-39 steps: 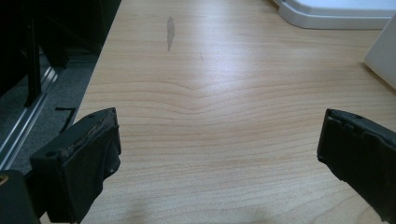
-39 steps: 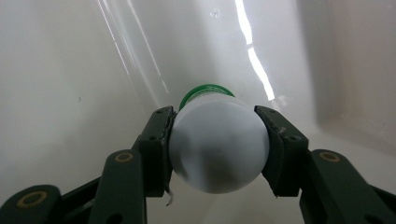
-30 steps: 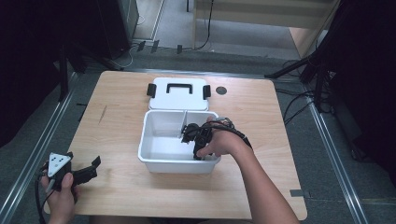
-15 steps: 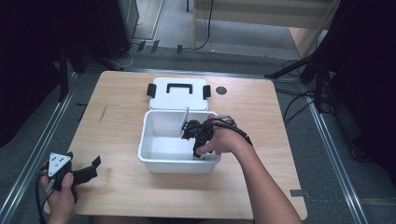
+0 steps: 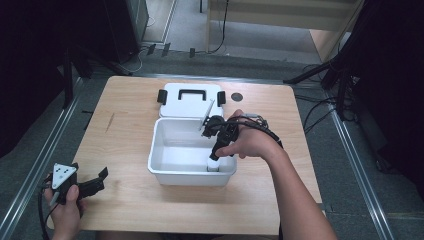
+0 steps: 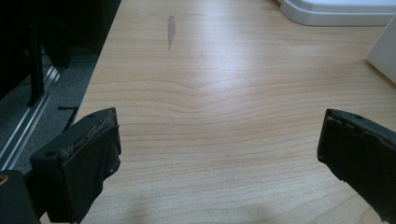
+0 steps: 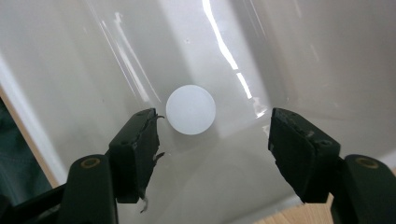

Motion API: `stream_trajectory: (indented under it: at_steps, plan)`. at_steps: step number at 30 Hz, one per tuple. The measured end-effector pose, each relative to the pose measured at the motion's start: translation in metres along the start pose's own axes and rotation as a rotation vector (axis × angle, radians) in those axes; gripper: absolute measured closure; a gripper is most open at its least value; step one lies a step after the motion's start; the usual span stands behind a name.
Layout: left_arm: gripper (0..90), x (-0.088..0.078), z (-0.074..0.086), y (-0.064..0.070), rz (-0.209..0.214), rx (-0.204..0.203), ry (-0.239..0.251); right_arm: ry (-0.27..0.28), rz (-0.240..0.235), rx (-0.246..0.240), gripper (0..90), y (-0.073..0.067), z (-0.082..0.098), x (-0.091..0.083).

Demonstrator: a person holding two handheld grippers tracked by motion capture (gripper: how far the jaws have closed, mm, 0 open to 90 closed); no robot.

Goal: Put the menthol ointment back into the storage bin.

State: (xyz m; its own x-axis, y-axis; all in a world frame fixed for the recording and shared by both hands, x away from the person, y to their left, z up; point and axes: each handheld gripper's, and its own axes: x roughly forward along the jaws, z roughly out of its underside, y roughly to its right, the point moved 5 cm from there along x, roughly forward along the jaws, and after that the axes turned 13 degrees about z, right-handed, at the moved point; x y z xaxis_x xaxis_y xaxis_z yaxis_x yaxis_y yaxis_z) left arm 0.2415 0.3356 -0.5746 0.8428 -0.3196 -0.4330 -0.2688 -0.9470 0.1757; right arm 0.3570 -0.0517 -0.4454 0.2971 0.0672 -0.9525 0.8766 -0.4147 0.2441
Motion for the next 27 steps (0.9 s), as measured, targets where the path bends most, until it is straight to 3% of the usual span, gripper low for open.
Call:
stream_trajectory:
  at_steps: [11, 17, 27]
  plan:
    - [0.2, 0.001, 0.000, 0.001, 0.003, 0.006, -0.003, 0.025, 0.051, 0.068, 22.7, 0.013, 0.017, -0.025]
    - [0.2, 0.001, 0.000, 0.001, -0.002, 0.005, -0.005, 0.018, 0.109, 0.132, 18.0, 0.024, 0.033, -0.034]
    - [0.1, 0.001, 0.000, 0.001, -0.012, 0.004, -0.006, 0.025, 0.148, 0.235, 7.7, 0.040, 0.059, -0.040]
